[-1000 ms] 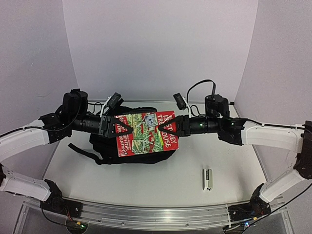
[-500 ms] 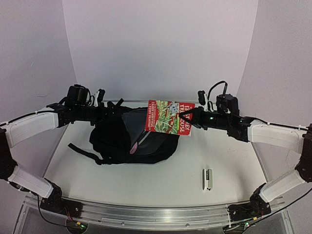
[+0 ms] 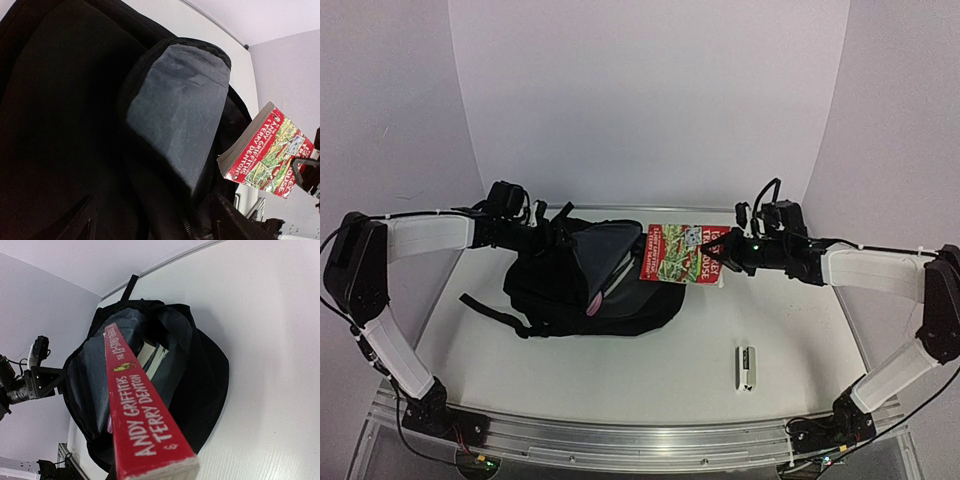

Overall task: Pack the student bag
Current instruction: Place the book in the student bag.

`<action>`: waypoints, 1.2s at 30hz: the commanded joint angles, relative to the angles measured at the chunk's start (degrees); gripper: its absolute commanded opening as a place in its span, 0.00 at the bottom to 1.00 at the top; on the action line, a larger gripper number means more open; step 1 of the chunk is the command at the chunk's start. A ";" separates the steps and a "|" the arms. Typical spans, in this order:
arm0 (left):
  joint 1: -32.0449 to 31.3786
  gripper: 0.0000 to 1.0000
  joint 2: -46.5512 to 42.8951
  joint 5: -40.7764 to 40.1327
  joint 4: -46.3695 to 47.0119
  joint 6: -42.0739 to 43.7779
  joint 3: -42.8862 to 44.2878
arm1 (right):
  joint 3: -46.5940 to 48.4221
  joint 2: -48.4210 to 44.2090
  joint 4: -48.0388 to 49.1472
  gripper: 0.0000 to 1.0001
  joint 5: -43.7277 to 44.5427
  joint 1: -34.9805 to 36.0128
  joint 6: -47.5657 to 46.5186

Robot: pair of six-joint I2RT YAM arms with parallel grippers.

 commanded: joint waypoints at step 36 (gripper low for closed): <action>-1.82 0.00 -8.57 27.97 32.85 4.32 -0.87 | 22.01 21.92 -1.85 0.00 -23.13 -0.29 23.36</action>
